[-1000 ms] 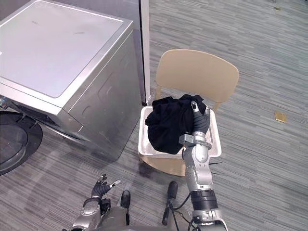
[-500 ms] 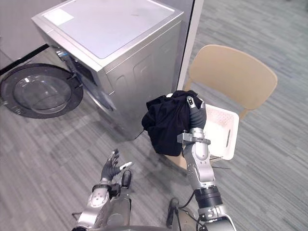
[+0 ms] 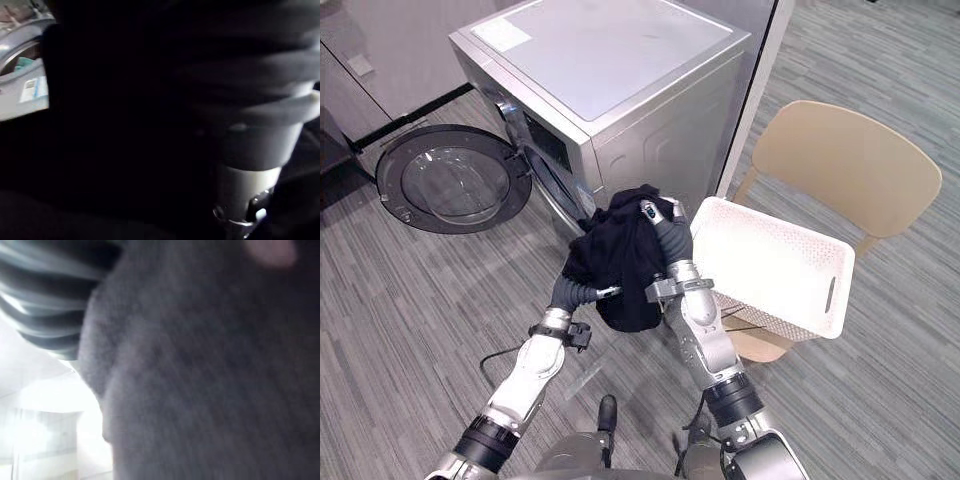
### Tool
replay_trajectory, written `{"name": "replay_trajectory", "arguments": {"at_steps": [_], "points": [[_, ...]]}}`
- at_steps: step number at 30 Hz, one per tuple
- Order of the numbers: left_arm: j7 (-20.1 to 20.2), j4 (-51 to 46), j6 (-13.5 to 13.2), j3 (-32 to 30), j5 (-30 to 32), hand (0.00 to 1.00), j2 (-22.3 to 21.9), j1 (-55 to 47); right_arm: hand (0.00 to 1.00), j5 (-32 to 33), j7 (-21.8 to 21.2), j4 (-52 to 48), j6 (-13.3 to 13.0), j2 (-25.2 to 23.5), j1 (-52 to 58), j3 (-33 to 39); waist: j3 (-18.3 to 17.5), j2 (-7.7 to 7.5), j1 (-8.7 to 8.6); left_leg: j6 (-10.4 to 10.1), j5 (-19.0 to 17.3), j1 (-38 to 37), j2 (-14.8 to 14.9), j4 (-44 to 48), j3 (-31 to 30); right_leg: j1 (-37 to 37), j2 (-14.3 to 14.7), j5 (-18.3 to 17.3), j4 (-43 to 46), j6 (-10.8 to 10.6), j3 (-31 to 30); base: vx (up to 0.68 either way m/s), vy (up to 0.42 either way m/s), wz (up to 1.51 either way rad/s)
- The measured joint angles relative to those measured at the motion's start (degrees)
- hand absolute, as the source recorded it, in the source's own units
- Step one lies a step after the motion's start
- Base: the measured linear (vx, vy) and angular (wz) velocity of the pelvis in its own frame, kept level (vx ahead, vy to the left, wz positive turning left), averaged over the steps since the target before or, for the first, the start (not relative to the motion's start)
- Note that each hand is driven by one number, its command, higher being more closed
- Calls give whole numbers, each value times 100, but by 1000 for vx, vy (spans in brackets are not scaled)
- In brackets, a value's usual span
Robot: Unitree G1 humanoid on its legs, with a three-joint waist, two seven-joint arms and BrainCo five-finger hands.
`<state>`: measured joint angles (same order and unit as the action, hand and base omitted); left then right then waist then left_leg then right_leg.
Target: Pick up the laundry basket with both hands and put the clothes into the washing machine.
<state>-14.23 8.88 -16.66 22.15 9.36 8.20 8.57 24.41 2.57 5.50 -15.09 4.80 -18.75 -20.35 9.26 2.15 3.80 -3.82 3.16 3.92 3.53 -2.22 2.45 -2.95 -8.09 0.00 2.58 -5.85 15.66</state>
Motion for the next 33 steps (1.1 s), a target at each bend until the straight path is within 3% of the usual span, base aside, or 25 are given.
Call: {"name": "replay_trajectory", "arguments": {"at_steps": [3, 4, 9, 10, 16, 19, 25, 29, 33], "points": [[-65, 103, 36, 146, 34, 0, 0, 210, 100, 314, -106, -9, 1, -1, -1, -257, -117, -2, -32, -62, 42, -68, 6, -20, 28, 169, 39, 128, -257, 27, -15, 17, -3, -5], [-99, 106, 62, 153, 37, 100, 2, 225, 100, 447, -159, -9, 2, 1, -1, -321, -168, 1, -48, -62, 42, -78, 32, -25, 31, 193, 82, 161, -311, 51, -30, -21, -29, -9], [-322, 302, 156, 230, 42, 100, 41, 298, 100, 899, -168, -8, -17, 25, 20, -722, -354, -20, -98, -141, 98, -179, 163, -126, 13, 312, 249, 288, -522, 168, -74, -38, -31, -7], [-377, 302, 169, 238, 42, 100, 99, 299, 0, 998, -177, -7, -19, 34, 24, -807, -399, -17, -115, -142, 97, -178, 208, -142, 3, 330, 305, 317, -589, 202, -76, -87, -38, -2], [-494, 324, 250, 240, 38, 100, 199, 298, 0, 1224, -324, -17, -98, 311, 106, -1143, -467, -30, -121, -216, 141, -183, 374, -160, -38, 424, 511, 477, -823, 331, -96, -72, -43, -3], [-479, 455, 249, 202, 28, 100, 195, 281, 0, 976, -386, -39, -108, 368, 272, -1126, -469, -30, -120, -247, 160, -185, 450, -165, -59, 430, 590, 493, -823, 359, -86, -45, -35, 1], [-477, 475, 243, -133, -67, 100, -144, -169, 0, -2555, 300, -735, -90, 407, 1275, -681, -476, -28, -119, -252, 164, -183, 468, -175, -75, 430, 611, 482, -823, 369, -68, -4, -5, 0], [-459, 476, 206, -498, -89, 100, -248, -710, 0, -3557, 506, -660, -10, 450, 1855, -248, -477, -28, -114, -252, 163, -184, 456, -180, -80, 434, 606, 462, -821, 348, -70, 0, 0, 0], [-427, 788, 124, -930, -170, 100, -251, -1147, 0, -3986, 560, -144, 19, 614, 2307, 401, -477, -22, -95, -251, 162, 93, 439, -98, -314, 312, 604, 299, -656, 308, 168, -18, -6, 29]]}}
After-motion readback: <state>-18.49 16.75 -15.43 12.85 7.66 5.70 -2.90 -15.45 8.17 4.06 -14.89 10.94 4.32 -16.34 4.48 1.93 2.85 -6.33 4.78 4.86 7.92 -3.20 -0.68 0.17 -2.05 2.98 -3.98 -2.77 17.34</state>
